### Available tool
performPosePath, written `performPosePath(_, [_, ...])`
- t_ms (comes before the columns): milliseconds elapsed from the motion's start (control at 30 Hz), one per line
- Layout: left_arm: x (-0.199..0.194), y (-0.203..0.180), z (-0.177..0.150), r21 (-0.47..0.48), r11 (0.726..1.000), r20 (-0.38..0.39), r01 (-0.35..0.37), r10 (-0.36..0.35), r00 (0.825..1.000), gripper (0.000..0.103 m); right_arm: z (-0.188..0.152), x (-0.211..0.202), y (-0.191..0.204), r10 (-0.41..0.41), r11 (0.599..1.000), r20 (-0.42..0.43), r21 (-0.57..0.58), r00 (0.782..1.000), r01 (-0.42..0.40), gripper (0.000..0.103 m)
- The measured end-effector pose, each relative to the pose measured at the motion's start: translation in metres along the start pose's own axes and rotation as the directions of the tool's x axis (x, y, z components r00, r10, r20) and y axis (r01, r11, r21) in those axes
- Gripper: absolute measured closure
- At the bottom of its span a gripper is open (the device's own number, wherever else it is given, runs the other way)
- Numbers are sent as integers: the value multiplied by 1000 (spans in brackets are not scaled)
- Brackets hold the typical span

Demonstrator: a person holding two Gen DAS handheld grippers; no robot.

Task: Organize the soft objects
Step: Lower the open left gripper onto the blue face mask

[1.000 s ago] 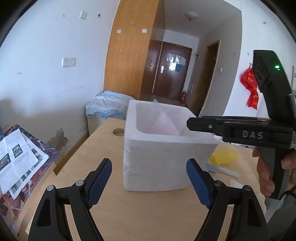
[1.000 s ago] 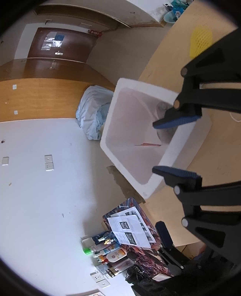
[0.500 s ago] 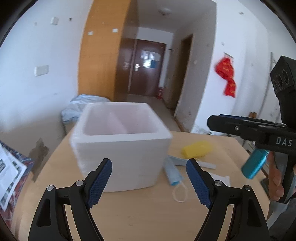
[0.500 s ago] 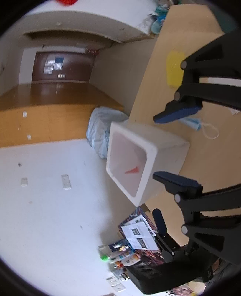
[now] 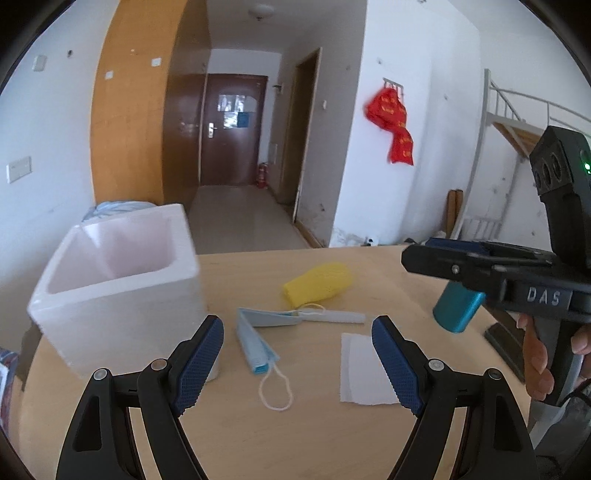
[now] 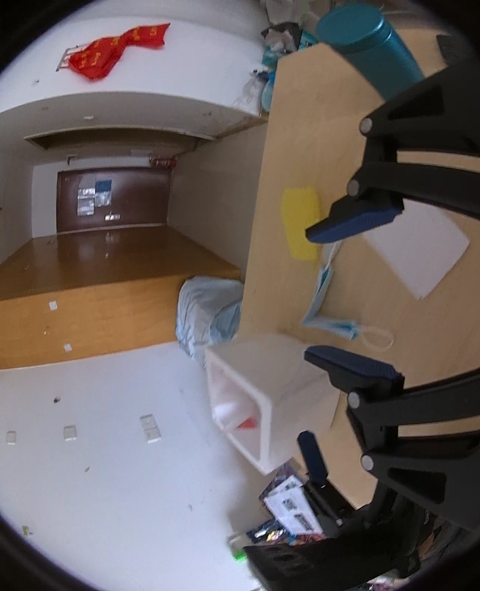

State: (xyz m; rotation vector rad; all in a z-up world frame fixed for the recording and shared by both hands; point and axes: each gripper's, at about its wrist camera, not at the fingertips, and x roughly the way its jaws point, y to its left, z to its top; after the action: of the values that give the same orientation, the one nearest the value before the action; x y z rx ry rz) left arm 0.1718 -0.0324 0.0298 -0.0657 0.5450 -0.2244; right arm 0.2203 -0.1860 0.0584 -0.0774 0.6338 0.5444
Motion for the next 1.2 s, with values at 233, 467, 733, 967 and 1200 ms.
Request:
performPosePath(233, [32,-14,-3,38,999,-32,26,-25,999,20,-35,8,-30,-20,998,-81,54,996,25,41])
performPosePath(467, [65,-19,-11,51,998,-64,32,-28,998,20,-71,27,-46,-13,992,-178,120,984,35,41])
performPosePath(733, [93,-17,-9,39,998,-117,41,-36,992,20,-88,31,-45,-27,984,-202,165,979,61,41])
performPosePath(967, [106,-14,-12,36,998,-154,54,-48,987,20,-96,44,-50,-53,981,-237,167,970,94,41])
performPosePath(1200, [123,-11,-15,37,998,-182,52,-45,982,20,-99,53,-47,-86,983,-256,132,963,123,41])
